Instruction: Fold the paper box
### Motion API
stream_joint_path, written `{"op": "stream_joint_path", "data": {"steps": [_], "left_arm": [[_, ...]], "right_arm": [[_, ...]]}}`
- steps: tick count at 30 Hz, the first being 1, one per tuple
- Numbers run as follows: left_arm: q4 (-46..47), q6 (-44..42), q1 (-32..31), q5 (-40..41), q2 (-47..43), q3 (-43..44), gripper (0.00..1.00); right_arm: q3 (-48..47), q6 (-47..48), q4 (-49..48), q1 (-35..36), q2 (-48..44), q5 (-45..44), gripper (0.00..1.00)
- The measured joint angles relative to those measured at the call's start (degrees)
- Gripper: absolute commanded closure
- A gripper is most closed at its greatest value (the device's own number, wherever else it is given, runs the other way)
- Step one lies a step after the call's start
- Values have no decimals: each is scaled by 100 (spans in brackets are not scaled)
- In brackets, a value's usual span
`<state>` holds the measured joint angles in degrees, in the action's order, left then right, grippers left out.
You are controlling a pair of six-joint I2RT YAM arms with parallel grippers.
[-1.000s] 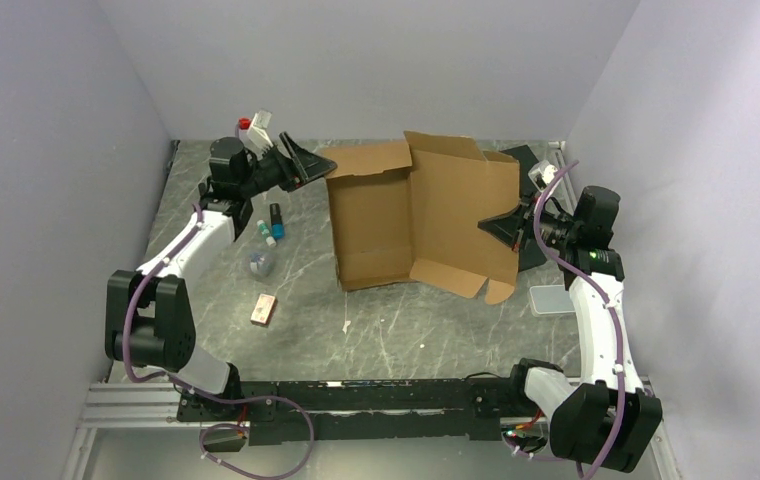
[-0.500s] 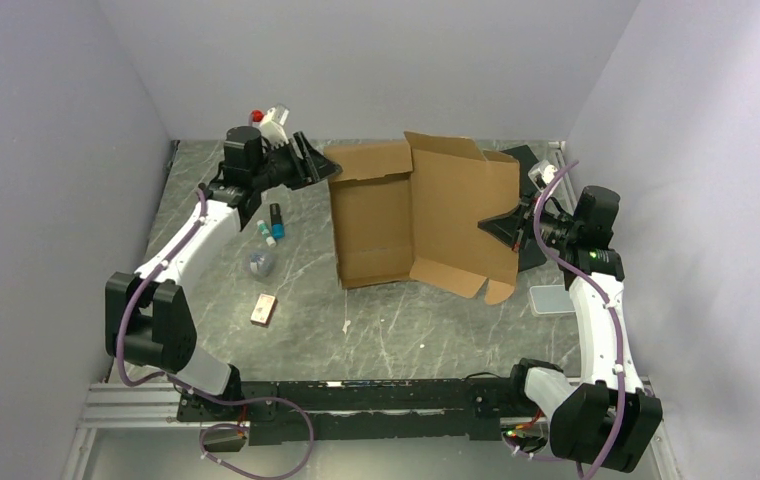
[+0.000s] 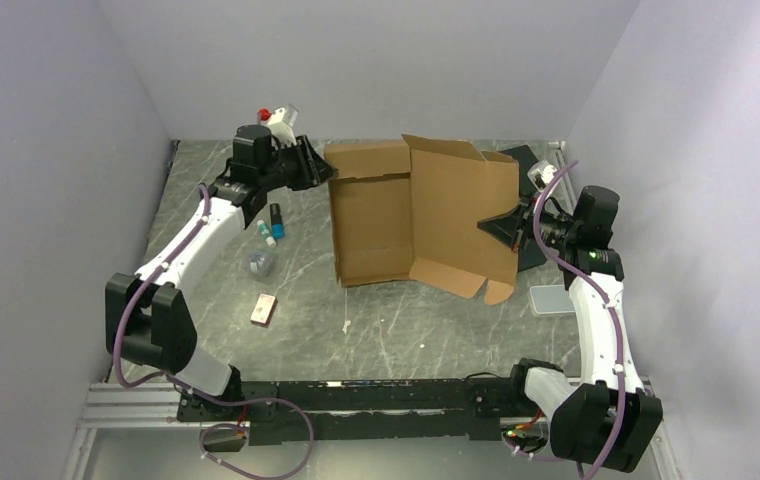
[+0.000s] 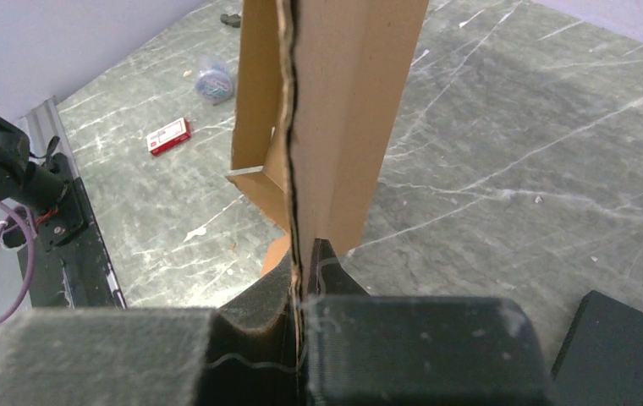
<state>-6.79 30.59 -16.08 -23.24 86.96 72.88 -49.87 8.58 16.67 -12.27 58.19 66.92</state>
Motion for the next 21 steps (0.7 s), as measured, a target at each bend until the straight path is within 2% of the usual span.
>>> {"op": "stream_joint_path", "data": {"steps": [21], "left_arm": [[-507,-621,-396,1082,205,483,65]], "right_arm": [[0,52,37,68,-2,240,100]]}}
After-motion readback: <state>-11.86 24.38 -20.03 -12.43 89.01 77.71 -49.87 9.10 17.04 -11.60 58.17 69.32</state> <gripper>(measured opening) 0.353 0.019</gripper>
